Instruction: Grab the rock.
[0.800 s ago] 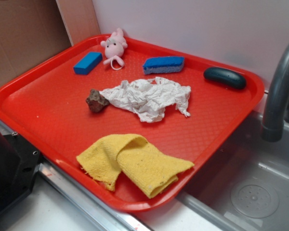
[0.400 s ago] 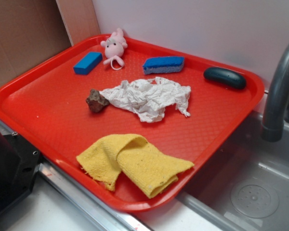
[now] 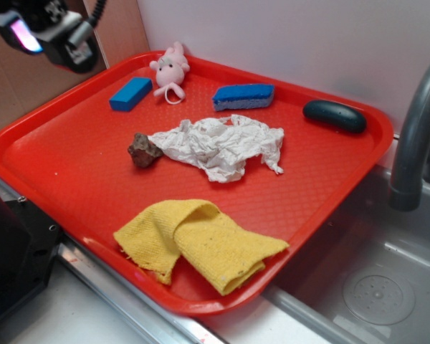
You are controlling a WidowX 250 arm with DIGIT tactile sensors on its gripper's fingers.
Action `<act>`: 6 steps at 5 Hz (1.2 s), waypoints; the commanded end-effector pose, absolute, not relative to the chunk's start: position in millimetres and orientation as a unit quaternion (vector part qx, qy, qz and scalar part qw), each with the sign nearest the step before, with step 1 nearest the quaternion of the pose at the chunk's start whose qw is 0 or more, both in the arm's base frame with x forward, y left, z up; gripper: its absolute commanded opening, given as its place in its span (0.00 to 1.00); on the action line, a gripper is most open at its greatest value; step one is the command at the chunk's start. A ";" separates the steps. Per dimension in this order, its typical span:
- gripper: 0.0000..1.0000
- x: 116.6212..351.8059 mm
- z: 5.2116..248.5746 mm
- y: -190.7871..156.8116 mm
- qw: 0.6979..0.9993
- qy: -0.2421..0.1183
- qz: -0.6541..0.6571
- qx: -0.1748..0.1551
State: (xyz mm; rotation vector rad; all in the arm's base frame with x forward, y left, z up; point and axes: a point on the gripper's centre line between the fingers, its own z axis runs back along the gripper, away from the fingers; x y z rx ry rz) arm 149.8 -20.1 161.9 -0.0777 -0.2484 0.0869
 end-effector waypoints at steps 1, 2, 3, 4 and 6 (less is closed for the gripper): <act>1.00 195.1 97.9 -15.1 0.995 -0.092 0.010 -0.047; 1.00 201.0 70.9 -16.4 0.997 -0.067 -0.011 -0.021; 1.00 199.6 45.9 -8.2 0.999 -0.033 -0.012 -0.004; 1.00 199.5 28.8 -10.5 1.000 -0.016 -0.018 -0.005; 0.00 189.4 44.0 -11.2 0.999 -0.027 0.018 0.002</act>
